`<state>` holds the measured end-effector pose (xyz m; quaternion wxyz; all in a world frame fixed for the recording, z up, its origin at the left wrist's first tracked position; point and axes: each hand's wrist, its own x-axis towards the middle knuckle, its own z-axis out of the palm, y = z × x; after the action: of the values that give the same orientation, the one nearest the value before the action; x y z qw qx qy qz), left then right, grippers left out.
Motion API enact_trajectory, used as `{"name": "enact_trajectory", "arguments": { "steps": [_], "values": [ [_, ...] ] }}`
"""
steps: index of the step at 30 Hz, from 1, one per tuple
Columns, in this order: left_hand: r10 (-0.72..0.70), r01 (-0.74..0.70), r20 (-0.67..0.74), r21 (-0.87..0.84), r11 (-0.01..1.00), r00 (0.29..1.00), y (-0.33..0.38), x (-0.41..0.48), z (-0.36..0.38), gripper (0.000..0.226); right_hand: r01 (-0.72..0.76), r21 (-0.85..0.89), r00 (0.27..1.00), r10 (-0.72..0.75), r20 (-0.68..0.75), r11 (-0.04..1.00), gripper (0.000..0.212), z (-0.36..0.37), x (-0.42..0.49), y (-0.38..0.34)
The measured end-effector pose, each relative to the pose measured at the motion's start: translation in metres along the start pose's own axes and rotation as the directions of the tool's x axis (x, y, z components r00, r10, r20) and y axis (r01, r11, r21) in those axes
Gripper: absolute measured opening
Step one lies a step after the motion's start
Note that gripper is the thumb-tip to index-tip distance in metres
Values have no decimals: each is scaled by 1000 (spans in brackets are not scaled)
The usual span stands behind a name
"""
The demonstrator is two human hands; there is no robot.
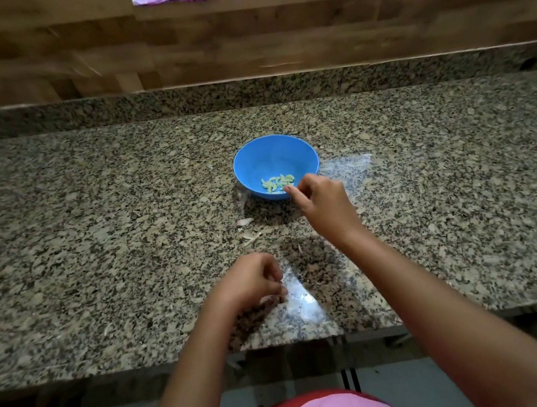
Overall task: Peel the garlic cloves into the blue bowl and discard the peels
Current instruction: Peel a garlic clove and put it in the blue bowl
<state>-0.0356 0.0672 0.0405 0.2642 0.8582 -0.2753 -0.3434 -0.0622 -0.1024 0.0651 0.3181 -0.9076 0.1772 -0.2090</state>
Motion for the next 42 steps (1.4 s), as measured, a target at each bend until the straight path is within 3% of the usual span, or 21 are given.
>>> {"name": "enact_trajectory", "arguments": {
  "steps": [3,11,13,15,18,23,26,28,30,32,36,38,42],
  "values": [
    [10,-9,-11,111,994,1000,-5,-3,5,18,-39,27,999,38,32,999,33,2,-17,3],
    [79,-68,-79,128,989,994,-11,-3,9,3,-192,117,971,171,166,975,33,5,-49,8],
    [53,-58,-122,-41,997,991,-11,-4,12,2,-282,184,944,238,229,942,22,5,-54,11],
    [-3,-44,-142,-330,943,990,-9,-4,13,4,-418,304,884,306,354,856,6,2,-60,12],
    [-55,-51,-141,-657,752,988,-5,1,13,9,-611,525,769,286,572,592,17,-3,-68,11],
    [-39,-70,-103,-864,498,994,9,11,20,10,-597,672,802,316,506,438,8,0,-70,5],
    [-51,-99,-140,-875,474,989,10,16,20,6,-574,694,818,341,464,435,6,1,-67,5],
    [-105,-112,-227,-768,631,968,3,21,19,4,-577,684,815,374,443,446,4,1,-64,7],
    [-128,-77,-348,-518,852,929,-4,23,18,6,-588,628,808,392,439,509,6,0,-62,10],
    [-91,-44,-387,-328,944,918,-7,20,19,11,-602,528,796,398,455,599,8,-1,-60,14],
    [118,-111,-403,40,993,908,-7,11,41,19,-568,357,806,414,424,741,10,0,-57,19],
    [231,-161,-444,190,968,866,-12,10,55,22,-471,146,836,388,387,870,9,2,-57,22],
    [343,-231,-505,272,934,792,-22,13,68,18,-211,-219,894,278,351,953,15,7,-64,26]
  ]
}}
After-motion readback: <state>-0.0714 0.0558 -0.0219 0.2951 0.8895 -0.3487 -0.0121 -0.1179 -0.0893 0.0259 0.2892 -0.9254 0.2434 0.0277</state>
